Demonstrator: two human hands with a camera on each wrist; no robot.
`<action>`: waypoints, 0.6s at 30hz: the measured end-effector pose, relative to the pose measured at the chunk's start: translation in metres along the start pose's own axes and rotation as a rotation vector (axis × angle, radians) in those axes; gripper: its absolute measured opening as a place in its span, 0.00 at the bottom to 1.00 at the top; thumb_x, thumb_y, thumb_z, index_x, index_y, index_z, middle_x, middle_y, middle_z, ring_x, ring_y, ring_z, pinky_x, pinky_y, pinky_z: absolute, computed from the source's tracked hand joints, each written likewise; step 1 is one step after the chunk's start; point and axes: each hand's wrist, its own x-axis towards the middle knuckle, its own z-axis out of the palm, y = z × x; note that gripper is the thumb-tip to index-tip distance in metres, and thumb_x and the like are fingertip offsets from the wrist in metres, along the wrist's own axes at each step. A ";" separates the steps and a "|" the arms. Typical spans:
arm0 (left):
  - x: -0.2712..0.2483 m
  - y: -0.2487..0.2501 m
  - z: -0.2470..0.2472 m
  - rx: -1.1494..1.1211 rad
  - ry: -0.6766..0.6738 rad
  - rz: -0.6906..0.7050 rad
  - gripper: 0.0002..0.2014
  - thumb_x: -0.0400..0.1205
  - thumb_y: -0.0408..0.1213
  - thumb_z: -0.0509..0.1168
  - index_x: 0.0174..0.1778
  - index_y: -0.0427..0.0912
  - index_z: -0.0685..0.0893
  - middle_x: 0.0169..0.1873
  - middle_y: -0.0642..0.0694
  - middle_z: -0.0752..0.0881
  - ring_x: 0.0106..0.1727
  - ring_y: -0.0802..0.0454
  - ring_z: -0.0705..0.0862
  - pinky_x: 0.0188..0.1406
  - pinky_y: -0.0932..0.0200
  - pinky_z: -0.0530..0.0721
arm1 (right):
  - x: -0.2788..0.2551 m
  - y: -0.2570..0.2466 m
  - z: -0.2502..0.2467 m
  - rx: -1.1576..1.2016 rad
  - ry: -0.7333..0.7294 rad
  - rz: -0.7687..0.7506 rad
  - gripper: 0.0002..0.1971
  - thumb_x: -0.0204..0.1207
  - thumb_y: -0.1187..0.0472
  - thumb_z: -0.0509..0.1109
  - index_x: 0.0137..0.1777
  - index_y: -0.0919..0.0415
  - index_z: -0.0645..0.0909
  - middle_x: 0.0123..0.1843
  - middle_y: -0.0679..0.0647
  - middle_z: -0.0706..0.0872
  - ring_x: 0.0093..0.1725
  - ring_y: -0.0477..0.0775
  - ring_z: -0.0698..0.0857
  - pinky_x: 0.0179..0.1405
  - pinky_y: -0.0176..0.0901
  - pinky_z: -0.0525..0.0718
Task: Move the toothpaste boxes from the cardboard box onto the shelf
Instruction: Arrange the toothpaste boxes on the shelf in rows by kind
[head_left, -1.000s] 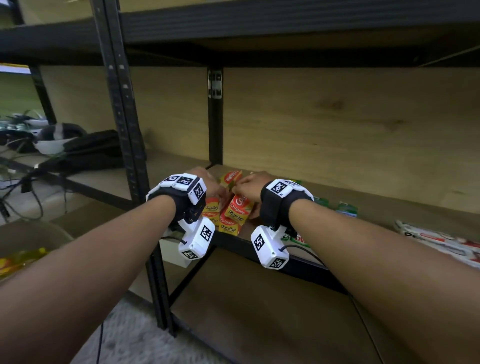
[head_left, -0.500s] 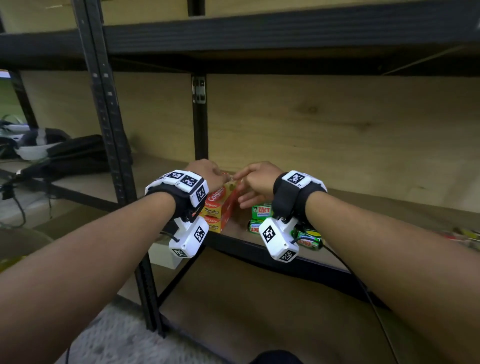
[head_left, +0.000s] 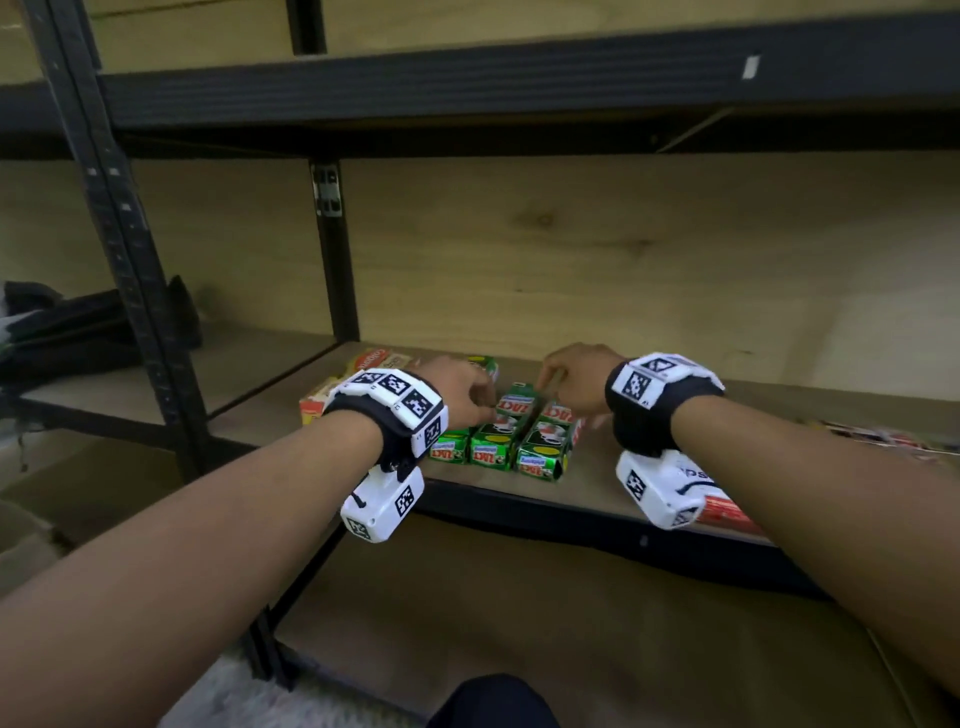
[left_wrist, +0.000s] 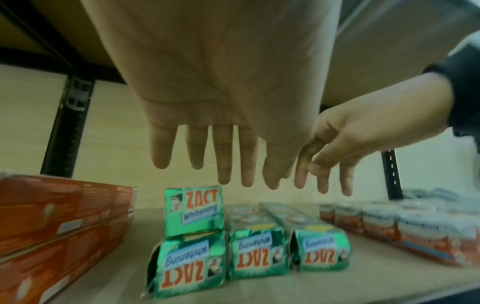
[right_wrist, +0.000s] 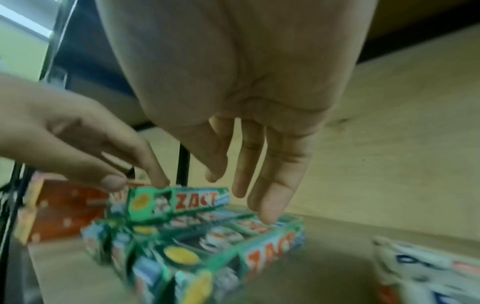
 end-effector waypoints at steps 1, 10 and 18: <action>0.003 0.000 0.006 0.023 -0.025 0.017 0.18 0.82 0.55 0.65 0.65 0.52 0.84 0.65 0.51 0.84 0.61 0.49 0.83 0.52 0.61 0.76 | 0.001 0.009 0.003 -0.134 -0.043 -0.016 0.19 0.79 0.68 0.62 0.62 0.48 0.85 0.63 0.50 0.85 0.47 0.52 0.84 0.34 0.37 0.81; 0.024 -0.020 0.041 0.034 -0.046 0.072 0.25 0.79 0.64 0.63 0.68 0.57 0.81 0.75 0.51 0.75 0.74 0.52 0.74 0.73 0.49 0.74 | 0.029 0.054 0.033 -0.264 -0.141 -0.172 0.33 0.75 0.67 0.73 0.76 0.39 0.74 0.75 0.60 0.75 0.68 0.64 0.81 0.64 0.50 0.81; 0.020 -0.017 0.045 0.072 -0.042 0.117 0.27 0.80 0.65 0.62 0.71 0.55 0.80 0.73 0.50 0.77 0.73 0.51 0.74 0.73 0.48 0.74 | 0.049 0.054 0.039 -0.341 -0.194 -0.164 0.32 0.75 0.69 0.72 0.77 0.43 0.73 0.72 0.59 0.75 0.67 0.64 0.79 0.58 0.45 0.77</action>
